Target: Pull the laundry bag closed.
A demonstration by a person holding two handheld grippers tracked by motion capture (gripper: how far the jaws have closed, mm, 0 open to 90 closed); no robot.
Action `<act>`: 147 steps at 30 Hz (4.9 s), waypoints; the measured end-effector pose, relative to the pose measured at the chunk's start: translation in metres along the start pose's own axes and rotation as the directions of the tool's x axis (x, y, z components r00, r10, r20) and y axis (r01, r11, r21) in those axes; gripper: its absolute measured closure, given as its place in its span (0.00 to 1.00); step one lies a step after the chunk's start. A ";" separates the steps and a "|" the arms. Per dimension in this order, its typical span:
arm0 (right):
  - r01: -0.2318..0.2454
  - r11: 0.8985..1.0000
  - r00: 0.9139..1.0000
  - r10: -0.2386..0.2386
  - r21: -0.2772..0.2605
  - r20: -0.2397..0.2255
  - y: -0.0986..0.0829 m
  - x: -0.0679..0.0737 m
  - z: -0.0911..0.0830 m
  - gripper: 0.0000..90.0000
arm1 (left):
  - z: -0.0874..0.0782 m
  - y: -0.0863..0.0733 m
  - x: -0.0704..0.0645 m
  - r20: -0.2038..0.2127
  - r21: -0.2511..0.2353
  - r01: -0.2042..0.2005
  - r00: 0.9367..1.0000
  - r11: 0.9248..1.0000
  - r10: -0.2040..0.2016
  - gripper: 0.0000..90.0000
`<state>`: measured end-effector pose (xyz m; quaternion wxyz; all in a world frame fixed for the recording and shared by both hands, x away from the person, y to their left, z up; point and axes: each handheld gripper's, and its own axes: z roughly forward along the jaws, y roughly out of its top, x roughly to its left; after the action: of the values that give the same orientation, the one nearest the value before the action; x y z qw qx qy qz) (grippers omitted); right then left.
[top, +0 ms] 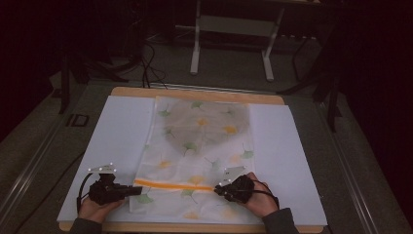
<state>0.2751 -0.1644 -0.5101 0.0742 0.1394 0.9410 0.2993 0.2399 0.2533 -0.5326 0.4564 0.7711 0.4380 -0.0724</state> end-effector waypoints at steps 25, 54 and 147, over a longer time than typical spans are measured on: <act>-0.025 0.999 1.000 0.025 0.026 0.013 -0.018 -0.010 -0.016 0.94 | -0.001 0.000 0.000 -0.002 -0.002 -0.001 1.000 1.000 0.001 0.99; -0.068 0.997 0.997 0.066 0.036 0.035 -0.038 -0.017 -0.029 0.94 | 0.000 0.000 0.001 -0.001 0.006 0.000 1.000 1.000 0.000 0.99; -0.337 0.932 0.931 0.351 -0.136 0.098 -0.113 -0.039 -0.071 0.66 | -0.023 -0.003 -0.001 -0.254 -0.087 -0.098 0.964 0.991 0.073 0.69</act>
<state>0.2714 -0.3033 -0.5160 0.0854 0.3155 0.8766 0.3532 0.2302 0.2708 -0.5211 0.4376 0.7687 0.4616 0.0668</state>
